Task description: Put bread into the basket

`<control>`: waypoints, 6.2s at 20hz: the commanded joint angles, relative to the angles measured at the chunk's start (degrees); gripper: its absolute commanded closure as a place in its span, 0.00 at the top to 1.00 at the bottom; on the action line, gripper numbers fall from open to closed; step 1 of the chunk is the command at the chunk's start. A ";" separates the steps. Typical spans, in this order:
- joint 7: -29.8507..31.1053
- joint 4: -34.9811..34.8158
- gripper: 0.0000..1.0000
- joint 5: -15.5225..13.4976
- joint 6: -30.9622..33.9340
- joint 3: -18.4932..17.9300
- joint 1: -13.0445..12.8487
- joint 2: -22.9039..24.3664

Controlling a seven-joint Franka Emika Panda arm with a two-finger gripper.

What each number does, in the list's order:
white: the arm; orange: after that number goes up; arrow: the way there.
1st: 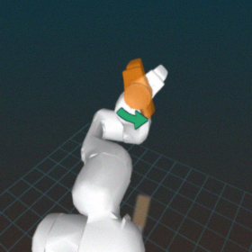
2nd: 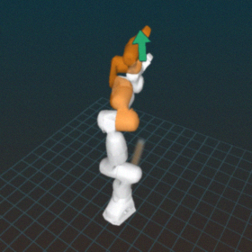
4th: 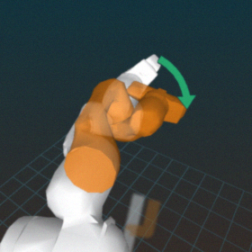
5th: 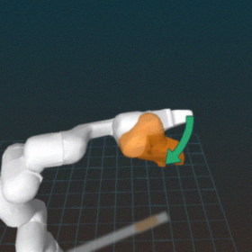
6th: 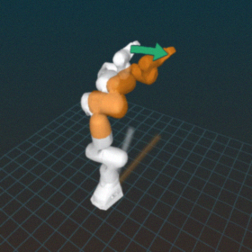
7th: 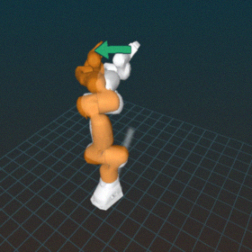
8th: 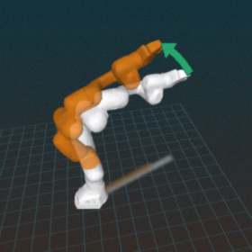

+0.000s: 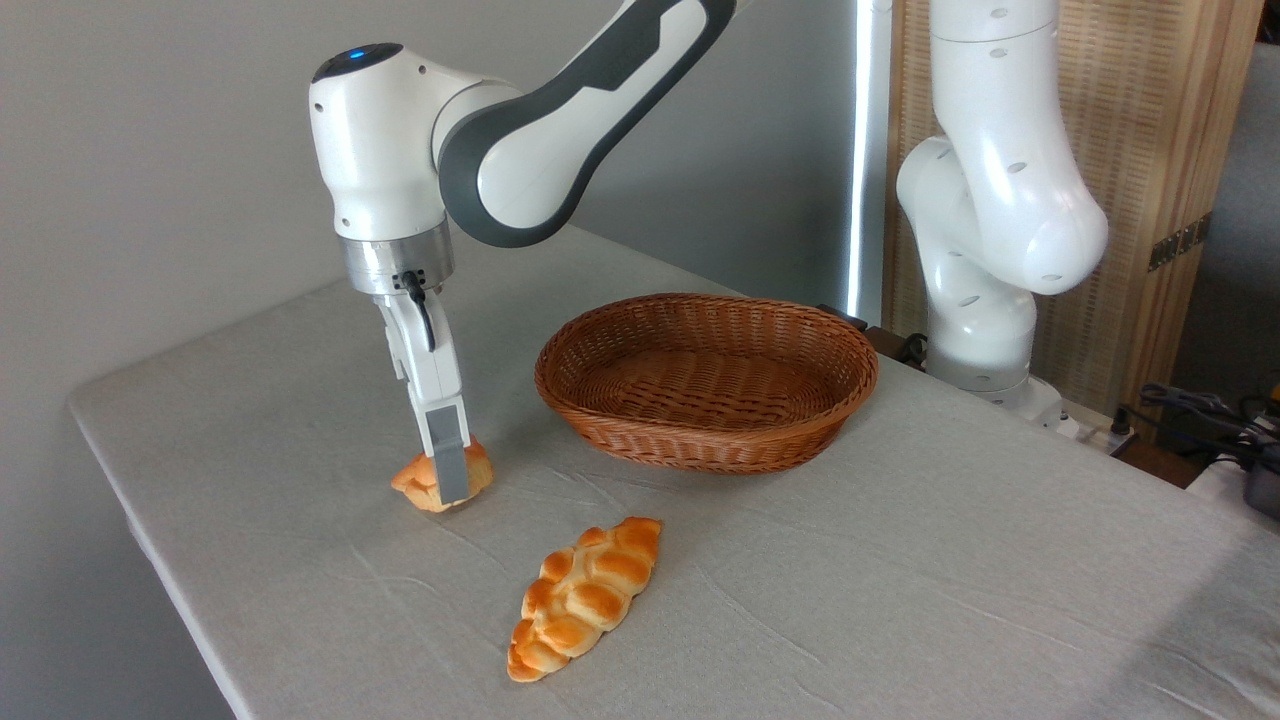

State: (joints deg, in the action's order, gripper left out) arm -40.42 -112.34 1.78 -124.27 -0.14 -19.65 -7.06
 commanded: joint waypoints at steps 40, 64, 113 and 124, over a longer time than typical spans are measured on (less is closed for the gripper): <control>0.78 -3.22 0.80 -4.42 31.29 -6.54 -5.29 21.57; 0.25 7.09 1.00 -3.72 26.09 -7.24 0.31 18.08; 0.87 21.02 1.00 -4.07 34.45 2.25 17.28 9.17; 0.70 21.02 1.00 -4.16 34.54 0.23 15.25 9.26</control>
State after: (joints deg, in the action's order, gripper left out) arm -39.80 -93.07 -2.06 -91.92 1.48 -3.10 2.94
